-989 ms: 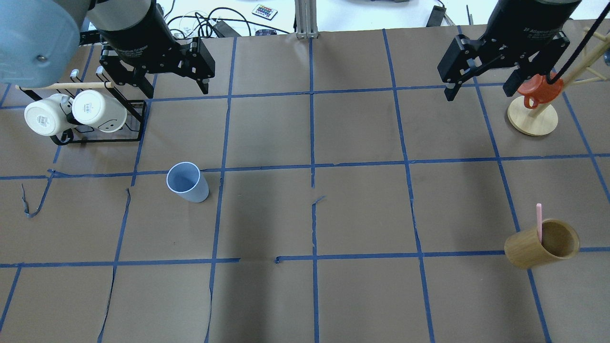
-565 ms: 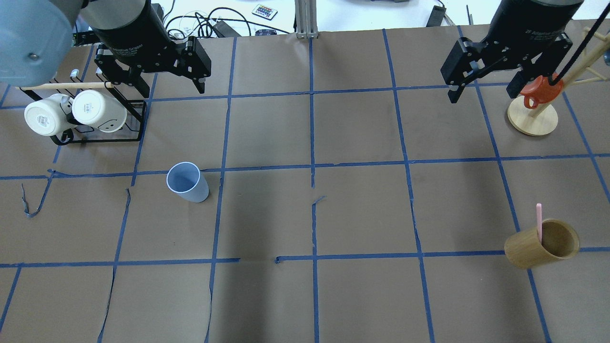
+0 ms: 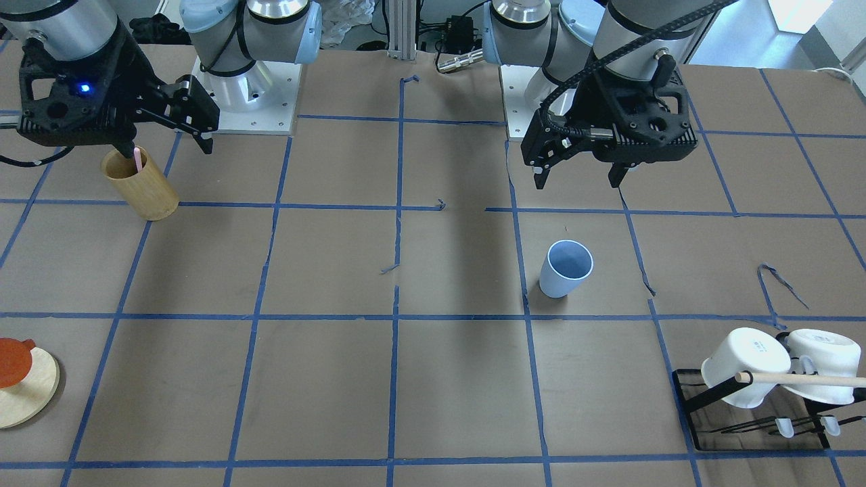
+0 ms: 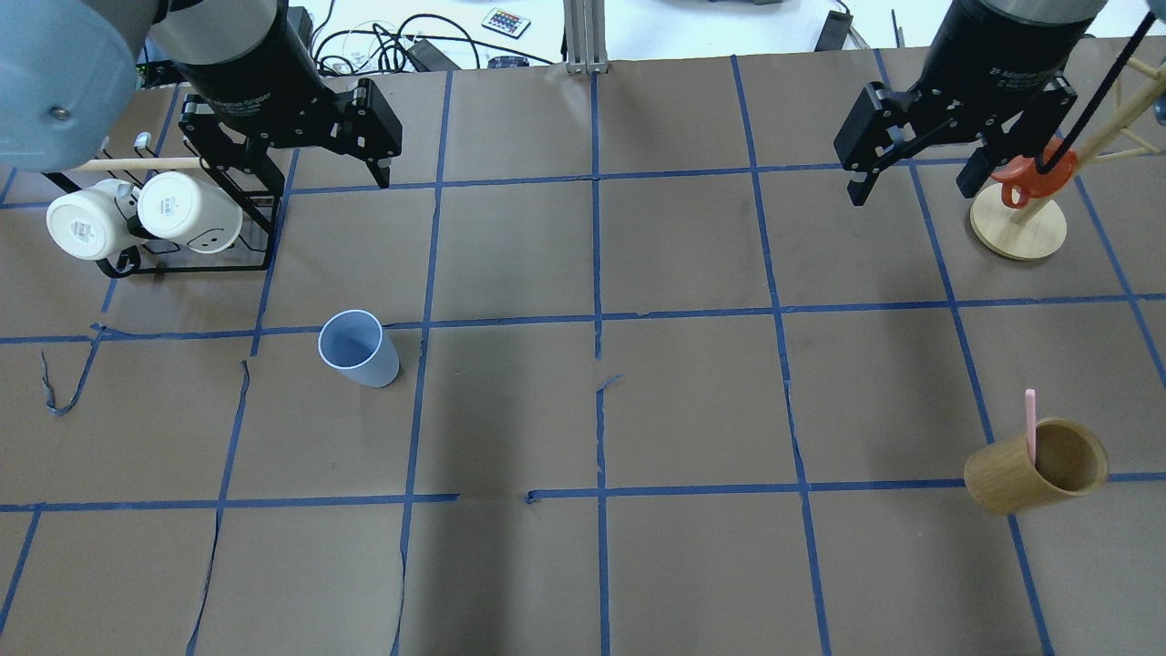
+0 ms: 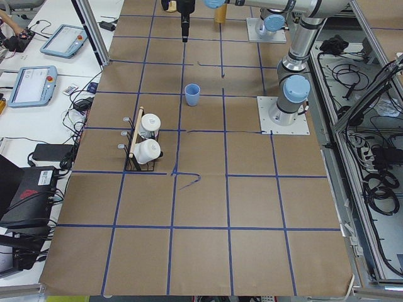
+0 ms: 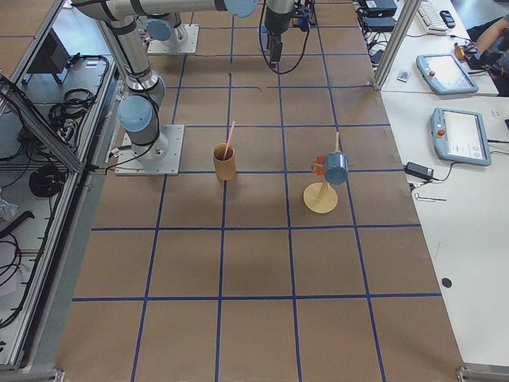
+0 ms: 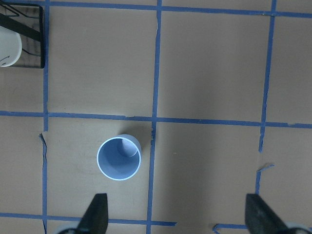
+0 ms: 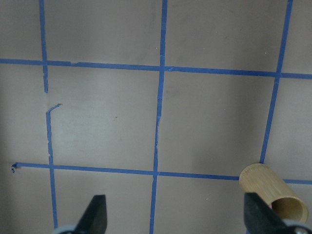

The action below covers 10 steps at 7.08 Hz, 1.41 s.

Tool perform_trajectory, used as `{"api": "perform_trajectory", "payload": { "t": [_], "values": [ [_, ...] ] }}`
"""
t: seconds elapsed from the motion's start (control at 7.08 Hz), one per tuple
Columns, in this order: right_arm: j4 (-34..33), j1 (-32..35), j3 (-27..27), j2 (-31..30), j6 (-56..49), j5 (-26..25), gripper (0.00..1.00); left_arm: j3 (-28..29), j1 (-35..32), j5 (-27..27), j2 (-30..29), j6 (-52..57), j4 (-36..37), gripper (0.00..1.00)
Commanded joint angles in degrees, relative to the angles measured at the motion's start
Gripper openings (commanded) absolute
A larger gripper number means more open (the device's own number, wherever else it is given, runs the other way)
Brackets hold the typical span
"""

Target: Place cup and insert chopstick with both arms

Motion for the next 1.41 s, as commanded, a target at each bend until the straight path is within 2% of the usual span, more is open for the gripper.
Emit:
{"api": "perform_trajectory", "payload": {
  "t": [0.0,0.71,0.85,0.99,1.13,1.27],
  "values": [
    [0.24,0.06,0.35,-0.08,0.02,-0.21,1.0,-0.14,0.29,0.01,0.02,0.11,-0.17,1.0],
    [0.68,-0.2,0.52,0.36,0.11,-0.91,1.0,-4.45,1.43,0.01,1.08,5.74,2.03,1.0],
    [0.51,-2.03,0.96,0.8,-0.07,-3.35,1.0,-5.06,3.09,-0.07,0.9,7.21,2.03,1.0],
    [0.25,-6.22,4.62,0.89,-0.94,-6.07,1.0,-8.29,10.15,-0.6,-0.66,8.1,7.16,1.0],
    [-0.71,-11.4,9.26,0.89,-0.86,-5.93,1.0,-14.41,14.05,-0.52,-1.03,8.46,13.74,1.0],
    [-1.77,-16.32,13.49,0.98,-0.08,-6.01,1.0,-20.74,14.78,0.01,-0.68,9.68,20.33,1.0]
  ]
}}
